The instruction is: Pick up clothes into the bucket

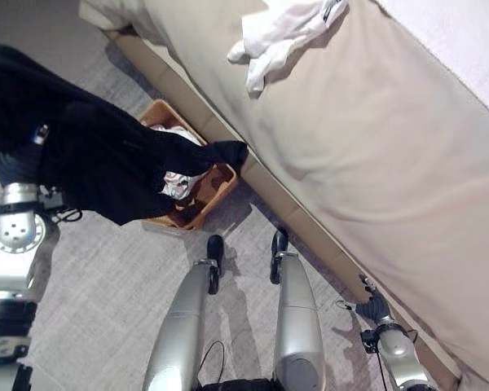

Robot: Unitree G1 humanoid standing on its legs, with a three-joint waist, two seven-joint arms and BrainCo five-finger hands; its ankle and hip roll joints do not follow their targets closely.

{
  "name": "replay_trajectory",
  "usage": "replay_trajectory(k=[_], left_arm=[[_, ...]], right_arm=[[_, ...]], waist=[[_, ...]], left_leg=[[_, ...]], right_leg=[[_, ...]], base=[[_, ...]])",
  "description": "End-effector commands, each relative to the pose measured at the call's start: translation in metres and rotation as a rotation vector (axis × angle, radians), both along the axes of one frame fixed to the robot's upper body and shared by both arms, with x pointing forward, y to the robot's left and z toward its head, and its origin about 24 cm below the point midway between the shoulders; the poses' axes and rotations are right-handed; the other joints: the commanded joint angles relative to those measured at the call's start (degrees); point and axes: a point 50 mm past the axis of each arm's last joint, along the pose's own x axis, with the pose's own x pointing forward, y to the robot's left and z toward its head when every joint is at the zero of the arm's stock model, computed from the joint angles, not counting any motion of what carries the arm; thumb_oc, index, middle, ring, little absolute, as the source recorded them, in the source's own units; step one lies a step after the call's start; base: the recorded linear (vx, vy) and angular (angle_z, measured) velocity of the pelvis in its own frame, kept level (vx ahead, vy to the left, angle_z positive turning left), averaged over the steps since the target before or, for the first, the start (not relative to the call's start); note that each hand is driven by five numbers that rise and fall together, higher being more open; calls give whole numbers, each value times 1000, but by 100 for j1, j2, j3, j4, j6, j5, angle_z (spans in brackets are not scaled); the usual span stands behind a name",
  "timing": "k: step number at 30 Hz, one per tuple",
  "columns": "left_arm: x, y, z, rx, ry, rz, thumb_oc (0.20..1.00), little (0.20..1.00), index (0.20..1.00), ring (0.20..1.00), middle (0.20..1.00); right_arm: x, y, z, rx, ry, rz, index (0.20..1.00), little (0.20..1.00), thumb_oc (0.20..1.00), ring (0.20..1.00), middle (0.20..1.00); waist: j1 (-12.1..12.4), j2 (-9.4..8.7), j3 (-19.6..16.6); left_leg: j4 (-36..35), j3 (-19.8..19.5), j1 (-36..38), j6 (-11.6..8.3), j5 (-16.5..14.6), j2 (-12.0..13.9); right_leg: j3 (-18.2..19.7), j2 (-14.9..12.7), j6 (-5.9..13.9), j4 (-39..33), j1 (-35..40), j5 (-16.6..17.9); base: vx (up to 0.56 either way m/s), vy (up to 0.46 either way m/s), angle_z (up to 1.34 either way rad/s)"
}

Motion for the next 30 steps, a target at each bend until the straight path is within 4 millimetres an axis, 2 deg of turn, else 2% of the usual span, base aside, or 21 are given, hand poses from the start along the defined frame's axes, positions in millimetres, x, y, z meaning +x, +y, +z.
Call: replay_trajectory(k=[1, 7, 11, 16, 20, 30], left_arm=[[-15, 9, 49, -6, -273, 82, 200, 200, 200, 200, 200], [-18, 17, 53, -69, -332, 147, 200, 200, 200, 200, 200], [-16, 20, 63, -40, -327, 132, 200, 200, 200, 200, 200], [-8, 22, 64, 19, -282, 181, 200, 200, 200, 200, 200], [1, 22, 66, 57, -252, 213, 200, 200, 200, 200, 200], [30, 16, 52, -2, -122, 172, 200, 200, 200, 200, 200]], right_arm=[[-1, -1, -3, -53, 10, 2, 1000, 1000, 1000, 1000, 1000], [1, 3, -6, -59, 8, -5, 1000, 1000, 1000, 1000, 1000], [8, 6, -4, -54, -10, 2, 1000, 1000, 1000, 1000, 1000], [16, 12, 0, -44, -48, 15, 1000, 1000, 1000, 1000, 1000], [22, 16, 7, -37, -95, 22, 1000, 1000, 1000, 1000, 1000], [34, 27, 18, -4, -187, 34, 1000, 1000, 1000, 1000, 1000]], waist=[[-53, -34, -111], [-25, -32, -111], [-52, -13, -111], [-95, -46, -111], [-174, -141, -111], [-380, -392, -111]], left_leg=[[-188, -114, 106, 51, 18, -109], [-401, -128, 126, 27, 90, -112], [-640, -110, 99, 6, 203, -96], [-838, -106, -19, -4, 315, -46], [-760, -75, -274, 3, 310, -8], [-520, 55, -938, 26, 259, 108]], right_leg=[[39, -203, 147, -163, 423, -13], [-9, -239, 182, -312, 384, 43], [-22, -212, 194, -491, 326, 131], [-55, -170, 246, -695, 175, 260], [-33, -137, 265, -702, -66, 312], [82, -42, 323, -735, -742, 490]], base=[[9, -31, 7], [10, -25, 7], [3, -2, 2], [0, 0, 0], [0, 0, 0], [7, 11, -9]])
